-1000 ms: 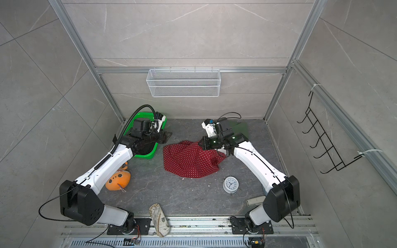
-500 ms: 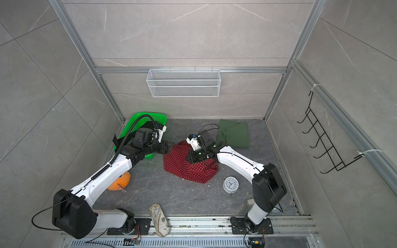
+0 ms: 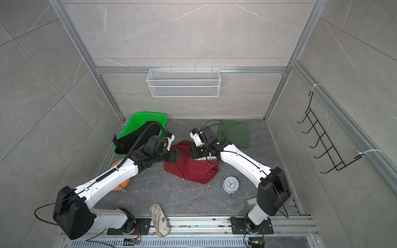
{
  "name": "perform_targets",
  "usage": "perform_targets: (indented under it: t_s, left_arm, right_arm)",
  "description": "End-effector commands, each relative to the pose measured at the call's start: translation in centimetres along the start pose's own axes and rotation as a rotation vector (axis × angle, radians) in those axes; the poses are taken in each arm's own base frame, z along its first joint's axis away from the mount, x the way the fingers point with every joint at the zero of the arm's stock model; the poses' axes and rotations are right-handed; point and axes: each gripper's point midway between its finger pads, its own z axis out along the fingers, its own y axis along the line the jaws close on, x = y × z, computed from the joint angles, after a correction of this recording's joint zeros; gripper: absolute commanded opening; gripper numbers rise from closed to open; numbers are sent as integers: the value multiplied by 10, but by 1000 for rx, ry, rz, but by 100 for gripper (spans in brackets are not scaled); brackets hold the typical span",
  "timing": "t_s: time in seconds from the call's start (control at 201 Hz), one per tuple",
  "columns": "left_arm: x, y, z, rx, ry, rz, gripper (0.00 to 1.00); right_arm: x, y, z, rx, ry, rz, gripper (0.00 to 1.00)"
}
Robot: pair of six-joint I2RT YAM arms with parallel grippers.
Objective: Fold and stack skirts
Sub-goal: Flatten out the skirt at the center of the table.
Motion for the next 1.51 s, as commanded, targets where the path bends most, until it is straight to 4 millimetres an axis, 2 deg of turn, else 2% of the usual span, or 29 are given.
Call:
perform_targets:
  t_s: [0.0,0.279,0.468,0.563,0.713,1.012,1.206,1.286,1.335,1.435,1.505]
  left_arm:
    - [-4,-5,4,-34,-4,-65,52]
    - [-2,-24,41,-58,76,-200,54]
    - [-1,-40,40,-140,115,-232,73]
    - [-2,-49,41,-167,129,-248,77]
    - [9,-49,52,-242,206,-274,78]
    - [30,-52,63,-374,332,-255,75]
    - [38,-54,71,-389,372,-254,68]
    - [40,-56,75,-385,382,-253,58]
    - [40,-59,76,-378,385,-253,47]
    - [39,-62,77,-366,386,-254,32]
    - [38,-64,76,-356,387,-257,29]
  right_arm:
    - [-16,-17,-24,111,-57,-30,43]
    - [-21,-57,-37,228,-96,11,47]
    - [-12,-79,-34,288,-88,24,48]
    - [-8,-89,-31,310,-83,31,48]
    - [-3,-102,-31,349,-84,41,48]
    - [8,-124,-31,384,-81,75,48]
    - [12,-132,-31,393,-76,88,48]
    - [13,-135,-32,396,-76,92,48]
    - [13,-137,-33,399,-78,95,48]
    - [13,-138,-34,401,-79,99,48]
    - [13,-140,-35,403,-80,100,48]
